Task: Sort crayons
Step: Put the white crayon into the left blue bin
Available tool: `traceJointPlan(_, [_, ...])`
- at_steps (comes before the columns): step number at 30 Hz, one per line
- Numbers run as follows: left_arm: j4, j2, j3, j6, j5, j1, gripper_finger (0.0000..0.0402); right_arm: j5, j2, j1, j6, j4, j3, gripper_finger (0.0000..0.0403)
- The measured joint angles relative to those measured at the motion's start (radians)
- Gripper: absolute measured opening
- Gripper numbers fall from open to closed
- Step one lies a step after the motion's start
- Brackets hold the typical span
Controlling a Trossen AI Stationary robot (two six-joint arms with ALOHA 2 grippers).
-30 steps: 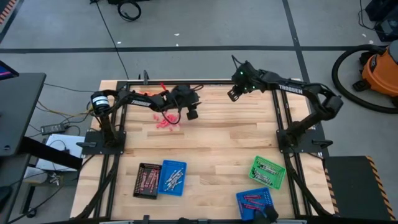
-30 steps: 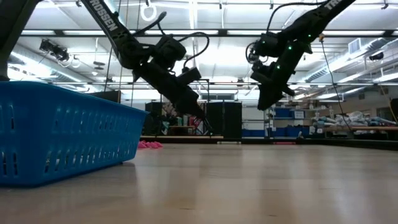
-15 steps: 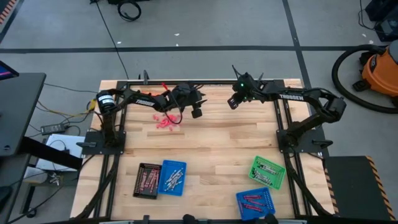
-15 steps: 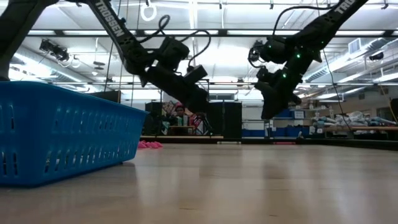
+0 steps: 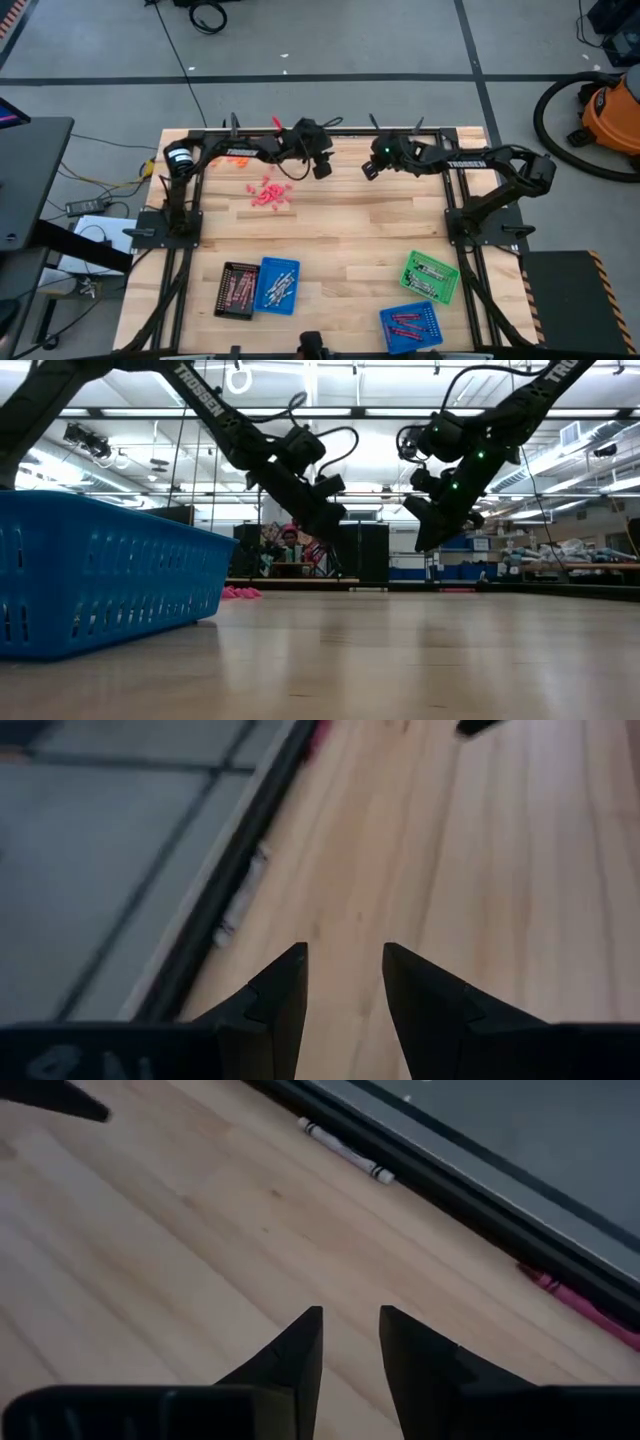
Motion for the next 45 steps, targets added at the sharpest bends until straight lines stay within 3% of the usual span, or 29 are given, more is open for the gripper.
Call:
traceJointPlan(10, [-0.134,0.100,0.131,-0.020,0.026,0.008,0.0141,0.149,-0.109,0.092,0.022,-0.017,-0.061,0.0096])
traceJointPlan(21, [-0.421,0.284,0.484,0.012,0.041,0.016,0.0141,0.156,-0.254,0.139,0.028,0.227,-0.244,0.0094])
traceJointPlan(26, [-0.603,0.372,0.669,0.028,0.139,0.034,0.0141,0.150,-0.279,0.164,0.019,0.244,-0.265,0.0094])
traceJointPlan(29, [-0.685,0.401,0.755,0.034,0.251,0.052,0.0141,0.150,-0.280,0.177,0.018,0.240,-0.267,0.0094])
traceJointPlan(34, [-0.674,0.412,0.791,-0.001,0.376,0.099,0.0141,0.150,-0.278,0.194,0.017,0.241,-0.267,0.0094])
traceJointPlan(40, [-0.668,0.450,0.807,-0.084,0.353,0.117,0.0141,0.154,-0.278,0.196,0.016,0.248,-0.267,0.0094])
traceJointPlan(45, [-0.711,0.474,0.895,-0.169,0.332,0.124,0.0136,0.154,-0.278,0.195,0.009,0.273,-0.267,0.0094])
